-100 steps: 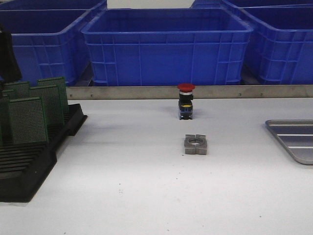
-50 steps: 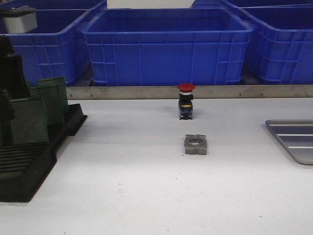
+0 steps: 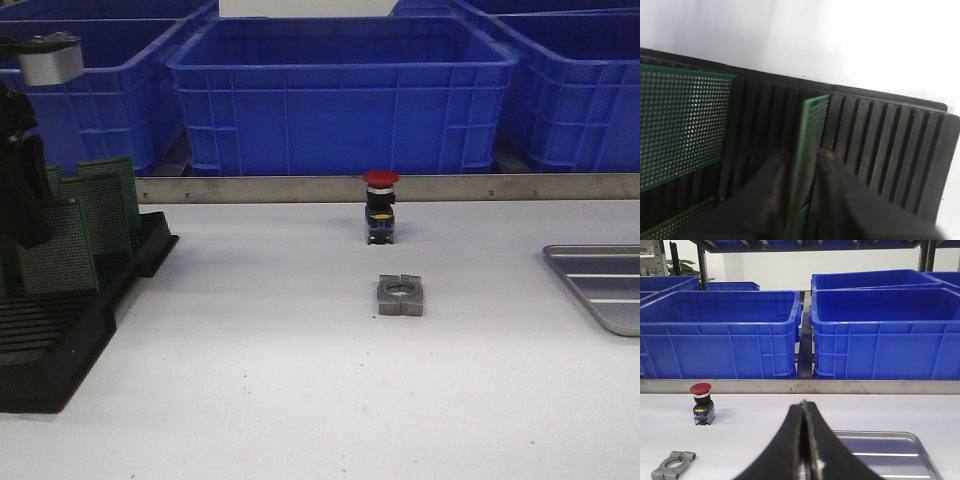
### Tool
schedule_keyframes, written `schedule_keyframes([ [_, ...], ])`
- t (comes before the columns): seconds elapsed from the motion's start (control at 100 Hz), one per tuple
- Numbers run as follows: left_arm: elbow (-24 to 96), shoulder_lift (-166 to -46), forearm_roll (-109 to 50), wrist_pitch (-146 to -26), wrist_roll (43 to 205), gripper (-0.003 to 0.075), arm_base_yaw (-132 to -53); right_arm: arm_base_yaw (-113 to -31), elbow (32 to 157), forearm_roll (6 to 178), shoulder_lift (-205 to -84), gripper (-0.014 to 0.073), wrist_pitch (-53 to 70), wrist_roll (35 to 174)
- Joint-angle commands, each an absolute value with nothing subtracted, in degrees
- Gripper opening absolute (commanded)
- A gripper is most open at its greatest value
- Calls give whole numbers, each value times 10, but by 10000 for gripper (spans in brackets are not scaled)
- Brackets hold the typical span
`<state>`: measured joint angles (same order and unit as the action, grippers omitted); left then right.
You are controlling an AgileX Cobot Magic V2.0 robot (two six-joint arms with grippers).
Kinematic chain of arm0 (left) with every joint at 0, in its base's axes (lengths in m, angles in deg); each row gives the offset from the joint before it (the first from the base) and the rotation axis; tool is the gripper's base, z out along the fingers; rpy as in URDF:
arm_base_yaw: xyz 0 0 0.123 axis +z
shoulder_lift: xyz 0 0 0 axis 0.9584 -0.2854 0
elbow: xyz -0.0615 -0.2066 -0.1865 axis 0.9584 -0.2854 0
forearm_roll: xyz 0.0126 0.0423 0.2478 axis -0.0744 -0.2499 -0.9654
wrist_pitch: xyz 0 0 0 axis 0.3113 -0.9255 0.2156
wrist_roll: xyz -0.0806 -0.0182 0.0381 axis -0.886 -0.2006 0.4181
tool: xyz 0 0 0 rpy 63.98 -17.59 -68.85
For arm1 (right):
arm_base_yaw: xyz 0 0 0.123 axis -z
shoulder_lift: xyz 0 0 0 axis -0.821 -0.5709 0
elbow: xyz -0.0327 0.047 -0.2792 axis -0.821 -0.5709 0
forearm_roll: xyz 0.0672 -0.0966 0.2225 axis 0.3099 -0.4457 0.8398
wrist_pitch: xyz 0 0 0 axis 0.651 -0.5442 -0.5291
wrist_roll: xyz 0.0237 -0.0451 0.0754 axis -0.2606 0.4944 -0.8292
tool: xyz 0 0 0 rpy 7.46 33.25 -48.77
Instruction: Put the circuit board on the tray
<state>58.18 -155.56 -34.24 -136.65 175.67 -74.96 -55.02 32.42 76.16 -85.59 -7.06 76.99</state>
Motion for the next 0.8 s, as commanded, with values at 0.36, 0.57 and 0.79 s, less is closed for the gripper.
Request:
schedule_keyframes([
  [0.36,667,-1527,-314,-1464,1750,-18,-753,-549,321,757,-846,-68,-120,772],
  [0.57,677,-1491,-287,-1463,1737,-18,-753,-549,321,757,-846,-68,-120,772],
  [0.79,677,-1451,-220,-1463,1692,-18,-795,-549,321,757,-846,-68,-120,772],
])
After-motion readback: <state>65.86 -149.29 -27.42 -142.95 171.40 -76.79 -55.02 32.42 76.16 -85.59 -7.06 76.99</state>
